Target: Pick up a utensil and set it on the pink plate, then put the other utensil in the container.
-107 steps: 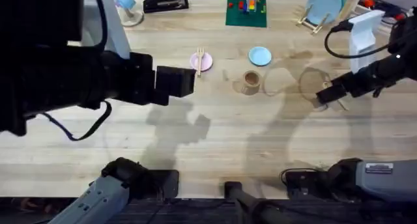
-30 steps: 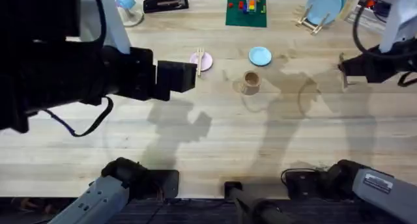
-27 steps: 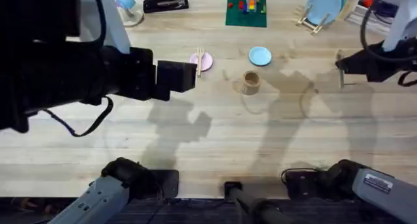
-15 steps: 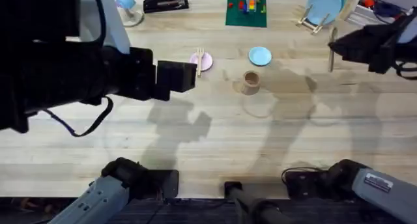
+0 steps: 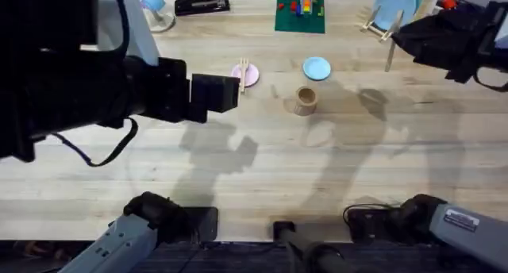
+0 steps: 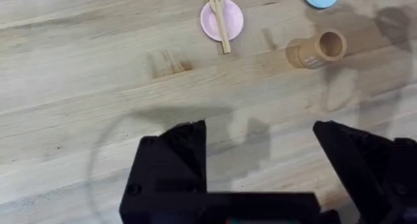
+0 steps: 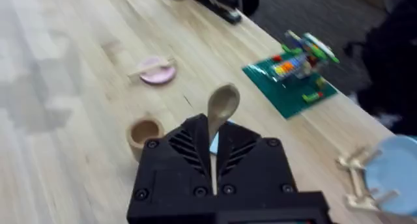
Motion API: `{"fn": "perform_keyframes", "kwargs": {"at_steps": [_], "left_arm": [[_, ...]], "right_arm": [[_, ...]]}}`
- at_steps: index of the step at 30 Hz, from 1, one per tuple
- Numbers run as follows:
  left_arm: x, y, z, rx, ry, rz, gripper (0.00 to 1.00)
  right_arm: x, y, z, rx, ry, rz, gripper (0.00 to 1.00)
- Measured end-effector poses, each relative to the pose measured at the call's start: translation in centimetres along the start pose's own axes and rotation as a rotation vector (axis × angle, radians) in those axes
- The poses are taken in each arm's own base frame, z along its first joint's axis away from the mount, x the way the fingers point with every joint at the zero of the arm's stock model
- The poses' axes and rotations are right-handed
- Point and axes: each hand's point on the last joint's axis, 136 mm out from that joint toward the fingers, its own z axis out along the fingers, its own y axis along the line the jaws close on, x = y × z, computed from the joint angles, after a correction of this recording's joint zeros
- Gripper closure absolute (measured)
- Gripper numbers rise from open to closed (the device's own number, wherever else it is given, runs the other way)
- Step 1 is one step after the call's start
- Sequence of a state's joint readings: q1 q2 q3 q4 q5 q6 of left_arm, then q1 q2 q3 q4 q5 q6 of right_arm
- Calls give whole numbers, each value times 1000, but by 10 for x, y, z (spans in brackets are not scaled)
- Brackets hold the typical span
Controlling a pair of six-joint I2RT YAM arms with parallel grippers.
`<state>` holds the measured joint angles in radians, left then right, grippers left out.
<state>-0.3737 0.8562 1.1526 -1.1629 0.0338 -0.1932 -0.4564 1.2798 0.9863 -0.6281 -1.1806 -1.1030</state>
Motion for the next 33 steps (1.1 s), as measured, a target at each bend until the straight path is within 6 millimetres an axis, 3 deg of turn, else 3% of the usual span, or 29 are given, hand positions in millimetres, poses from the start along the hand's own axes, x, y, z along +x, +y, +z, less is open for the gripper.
{"fn": "perform_keyframes", "kwargs": {"at_steps": [7,14,20,33], "left_arm": [[0,0,0,0,0,0,7],[0,0,0,0,0,0,7],[0,0,0,0,0,0,7],[0,0,0,0,0,0,6]], "right_arm": [[-1,5,11,-83,-79,45,972],[-6,28,37,-208,-110,5,972],[0,42,58,-295,-112,11,972],[13,43,75,-374,-231,-18,972]]}}
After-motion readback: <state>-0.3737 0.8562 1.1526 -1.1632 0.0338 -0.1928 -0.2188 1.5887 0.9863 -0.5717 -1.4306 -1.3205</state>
